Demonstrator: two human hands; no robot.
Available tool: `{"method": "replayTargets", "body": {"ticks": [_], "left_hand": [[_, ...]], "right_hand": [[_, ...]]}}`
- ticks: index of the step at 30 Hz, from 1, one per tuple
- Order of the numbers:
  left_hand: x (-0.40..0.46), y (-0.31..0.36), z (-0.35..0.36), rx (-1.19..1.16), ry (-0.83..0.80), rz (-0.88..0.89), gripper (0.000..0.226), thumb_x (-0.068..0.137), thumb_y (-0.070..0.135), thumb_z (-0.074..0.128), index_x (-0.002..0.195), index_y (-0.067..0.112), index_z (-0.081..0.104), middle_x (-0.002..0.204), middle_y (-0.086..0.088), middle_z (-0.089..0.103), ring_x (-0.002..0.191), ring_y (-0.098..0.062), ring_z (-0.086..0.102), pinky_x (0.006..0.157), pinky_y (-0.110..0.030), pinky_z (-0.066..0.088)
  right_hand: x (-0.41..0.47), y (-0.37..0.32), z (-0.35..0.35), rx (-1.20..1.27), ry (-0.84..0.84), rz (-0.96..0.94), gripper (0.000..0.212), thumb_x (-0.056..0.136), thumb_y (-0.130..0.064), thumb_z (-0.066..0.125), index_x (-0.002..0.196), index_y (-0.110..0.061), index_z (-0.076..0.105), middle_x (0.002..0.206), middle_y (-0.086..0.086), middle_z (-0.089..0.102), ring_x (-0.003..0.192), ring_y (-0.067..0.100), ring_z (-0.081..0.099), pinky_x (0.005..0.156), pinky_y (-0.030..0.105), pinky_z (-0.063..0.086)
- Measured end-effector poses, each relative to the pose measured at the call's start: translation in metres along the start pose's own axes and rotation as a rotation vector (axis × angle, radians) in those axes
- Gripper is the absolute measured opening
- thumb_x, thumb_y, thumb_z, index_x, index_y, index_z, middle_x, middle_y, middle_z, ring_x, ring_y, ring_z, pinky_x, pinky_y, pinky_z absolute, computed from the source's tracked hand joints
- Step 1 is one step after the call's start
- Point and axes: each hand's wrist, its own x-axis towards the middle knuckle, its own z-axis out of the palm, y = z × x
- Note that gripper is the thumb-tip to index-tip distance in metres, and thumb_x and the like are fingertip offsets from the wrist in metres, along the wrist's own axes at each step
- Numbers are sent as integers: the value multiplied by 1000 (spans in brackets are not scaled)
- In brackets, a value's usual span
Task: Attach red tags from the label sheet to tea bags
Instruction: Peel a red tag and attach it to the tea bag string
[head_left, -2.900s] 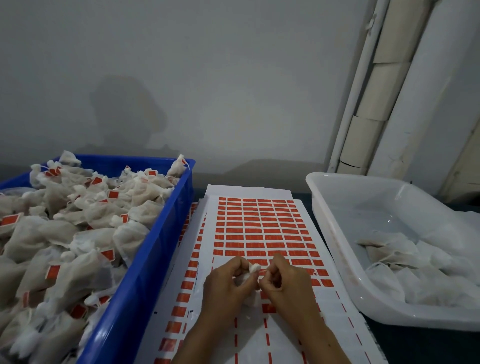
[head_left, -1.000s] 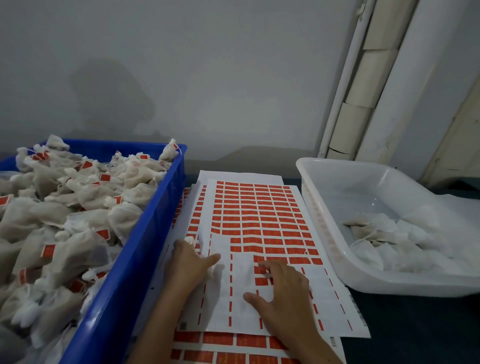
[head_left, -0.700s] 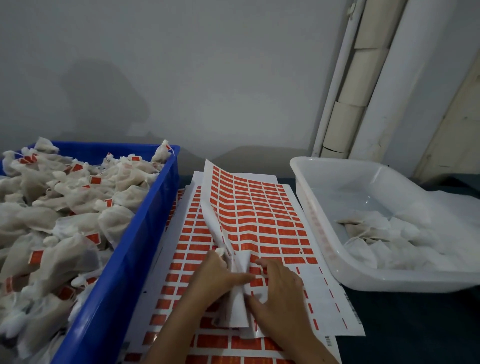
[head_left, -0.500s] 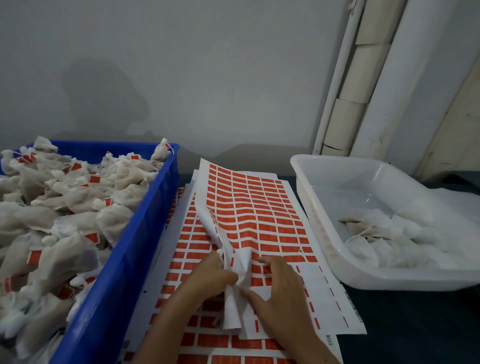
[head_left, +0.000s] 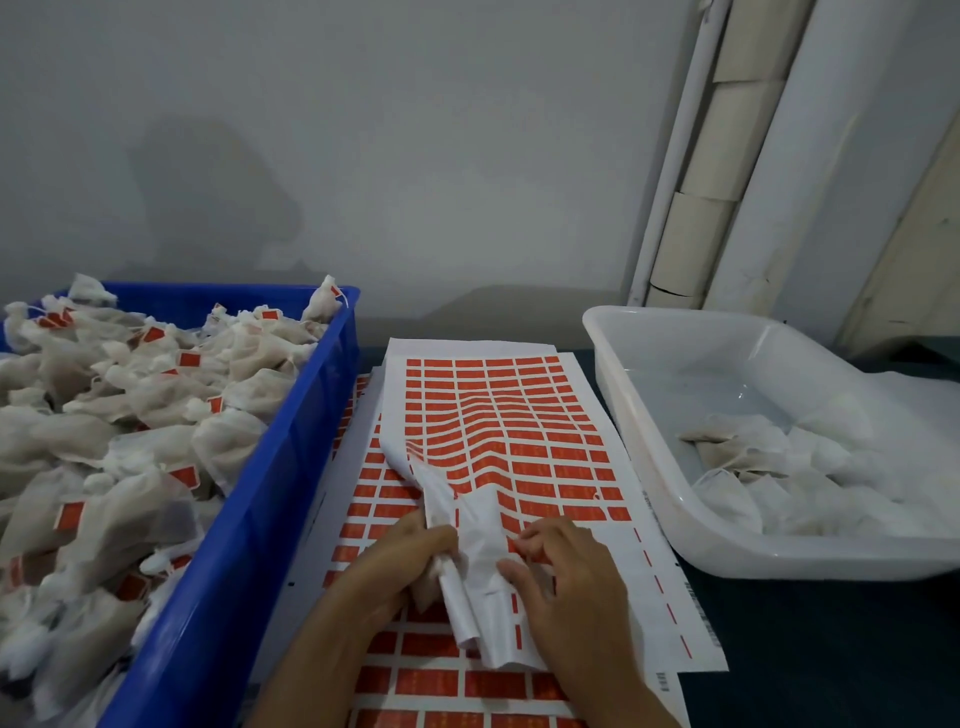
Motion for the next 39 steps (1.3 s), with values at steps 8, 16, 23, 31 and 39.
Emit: {"method": "replayTargets", "body": {"ticks": [8,16,23,31,39], "left_hand": [[-4,3,3,3,-40,13,21,87,12,56,88,30,46,92,7,61,85,-16,61,61,-24,51],[-8,4,4,7,-33,16,21,88,16,58,88,33,45,91,11,60,83,-12,61,54,-19,50],[-11,5,6,70,22,34,19,90,20,54,83,34,43,86,15,56,78,-8,58,50,-15,45],[-10,5,9,155,12,62,17,93,26,49,99,37,38,86,21,50,76,-3,54,48,-10,42],[-12,6,10,181,-3,65,18,95,25,47,100,38,36,83,23,49,72,0,53,41,-5,43]], "right_hand": [[3,0,-1,-90,97,-115,18,71,-34,60,77,-19,67,74,-7,69,65,12,64,69,28,56],[2,0,0,-92,15,-33,13,77,-28,65,83,-16,67,83,-1,70,71,16,64,74,33,56],[-1,0,-2,-136,-105,-70,24,76,-39,68,91,-21,66,90,-7,68,79,10,62,83,26,52],[0,1,0,-130,-166,-79,29,88,-41,50,104,-20,62,103,-5,67,87,7,61,90,23,49],[3,2,1,-147,-212,-45,26,90,-42,47,104,-24,59,103,-11,65,83,2,58,88,13,43]]}}
